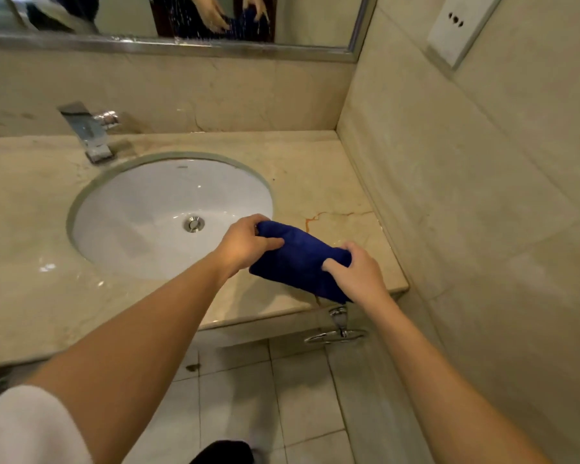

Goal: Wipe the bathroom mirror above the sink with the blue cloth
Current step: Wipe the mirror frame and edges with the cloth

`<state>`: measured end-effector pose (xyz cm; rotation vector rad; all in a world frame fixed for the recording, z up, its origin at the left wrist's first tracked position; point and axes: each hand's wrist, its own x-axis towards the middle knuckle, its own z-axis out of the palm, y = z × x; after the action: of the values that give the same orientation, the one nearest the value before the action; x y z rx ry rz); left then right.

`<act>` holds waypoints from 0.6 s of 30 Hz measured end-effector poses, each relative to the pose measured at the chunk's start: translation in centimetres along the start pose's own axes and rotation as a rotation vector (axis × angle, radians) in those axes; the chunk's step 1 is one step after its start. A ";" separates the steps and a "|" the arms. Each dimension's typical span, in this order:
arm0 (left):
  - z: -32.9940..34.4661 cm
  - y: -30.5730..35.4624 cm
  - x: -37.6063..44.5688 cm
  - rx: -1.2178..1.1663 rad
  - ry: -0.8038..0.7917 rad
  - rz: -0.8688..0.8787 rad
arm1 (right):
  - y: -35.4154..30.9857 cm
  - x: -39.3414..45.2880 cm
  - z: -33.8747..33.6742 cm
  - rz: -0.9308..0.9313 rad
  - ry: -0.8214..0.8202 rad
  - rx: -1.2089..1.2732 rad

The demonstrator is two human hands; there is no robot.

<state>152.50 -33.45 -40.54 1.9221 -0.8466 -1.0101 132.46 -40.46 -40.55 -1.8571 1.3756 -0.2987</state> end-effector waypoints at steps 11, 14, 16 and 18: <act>-0.4 -1.8 7.6 0.233 -0.153 0.124 | -0.5 5.9 6.5 0.484 0.181 0.011; -0.2 -2.4 9.4 0.316 -0.309 0.172 | -0.2 6.1 8.8 0.524 0.310 -0.127; 0.0 -2.5 10.9 0.393 -0.355 0.202 | -0.5 6.2 10.0 0.549 0.395 -0.171; 0.5 -2.3 12.3 0.493 -0.369 0.263 | -0.7 6.4 11.1 0.532 0.513 -0.215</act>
<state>158.19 -42.60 -46.91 1.9665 -1.6406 -1.0791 142.06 -41.04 -49.03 -1.5502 2.2666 -0.3757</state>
